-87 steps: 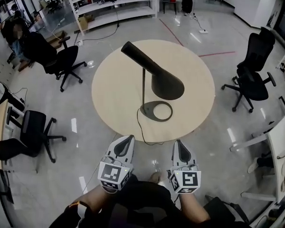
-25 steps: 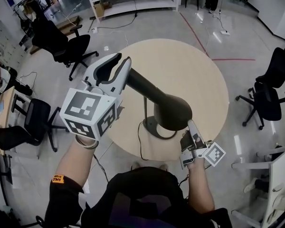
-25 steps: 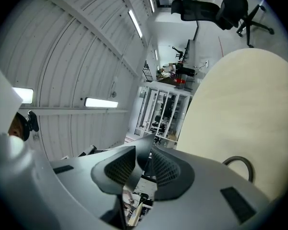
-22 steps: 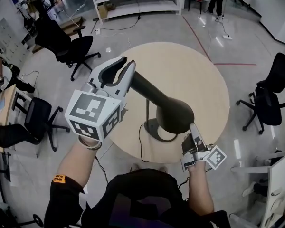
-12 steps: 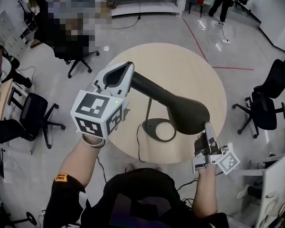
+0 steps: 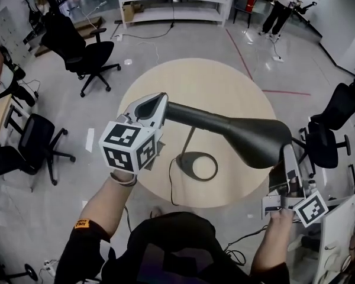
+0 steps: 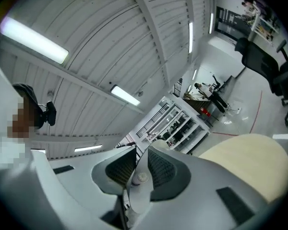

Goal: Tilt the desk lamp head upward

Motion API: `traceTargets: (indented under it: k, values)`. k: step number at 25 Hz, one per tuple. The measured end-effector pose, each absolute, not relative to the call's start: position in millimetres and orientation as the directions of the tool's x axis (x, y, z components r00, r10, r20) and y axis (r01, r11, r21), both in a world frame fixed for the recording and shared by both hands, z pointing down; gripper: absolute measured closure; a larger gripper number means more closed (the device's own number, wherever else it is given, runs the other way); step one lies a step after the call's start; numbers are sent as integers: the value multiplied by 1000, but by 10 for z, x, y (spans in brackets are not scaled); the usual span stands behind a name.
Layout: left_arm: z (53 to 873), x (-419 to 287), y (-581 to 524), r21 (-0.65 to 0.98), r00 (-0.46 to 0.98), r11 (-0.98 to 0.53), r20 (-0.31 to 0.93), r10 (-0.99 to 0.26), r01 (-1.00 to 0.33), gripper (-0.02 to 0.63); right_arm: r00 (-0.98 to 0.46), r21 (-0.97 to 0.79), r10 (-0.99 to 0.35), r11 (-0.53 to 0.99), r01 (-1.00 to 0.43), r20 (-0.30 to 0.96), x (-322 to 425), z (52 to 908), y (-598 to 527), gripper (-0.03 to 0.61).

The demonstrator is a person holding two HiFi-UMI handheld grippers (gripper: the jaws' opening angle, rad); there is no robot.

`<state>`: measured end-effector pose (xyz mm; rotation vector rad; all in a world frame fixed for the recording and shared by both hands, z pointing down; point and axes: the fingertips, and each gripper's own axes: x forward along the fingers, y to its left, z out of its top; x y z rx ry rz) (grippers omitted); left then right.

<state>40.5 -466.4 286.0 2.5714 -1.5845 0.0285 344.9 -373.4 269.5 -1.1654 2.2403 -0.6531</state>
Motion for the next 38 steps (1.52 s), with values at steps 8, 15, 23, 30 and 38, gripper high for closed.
traceTargets:
  k: [8,15,23,30,38]
  values:
    - [3140,355,-4661,167,491,-471,108,-864,-866,568,-547,-454,-808,580,-676,-218,3005,1902,-3754,491]
    - [3319,328,-4658,222,513,-480,121,-850,-849,568,-585,-326,-788,613,-719,-191,2591,1514,-3777,489]
    - [3528,307,-4651,292,539,-483,153,-828,-825,568,-617,-179,-772,635,-751,-152,2126,1166,-3772,489]
    - [3621,346,-4685,330,545,-480,140,-827,-813,569,-621,-108,-776,631,-768,-115,1881,1075,-3836,489]
    - [3626,340,-4688,323,564,-503,130,-816,-802,569,-578,-112,-804,592,-798,-137,1929,1104,-3855,489]
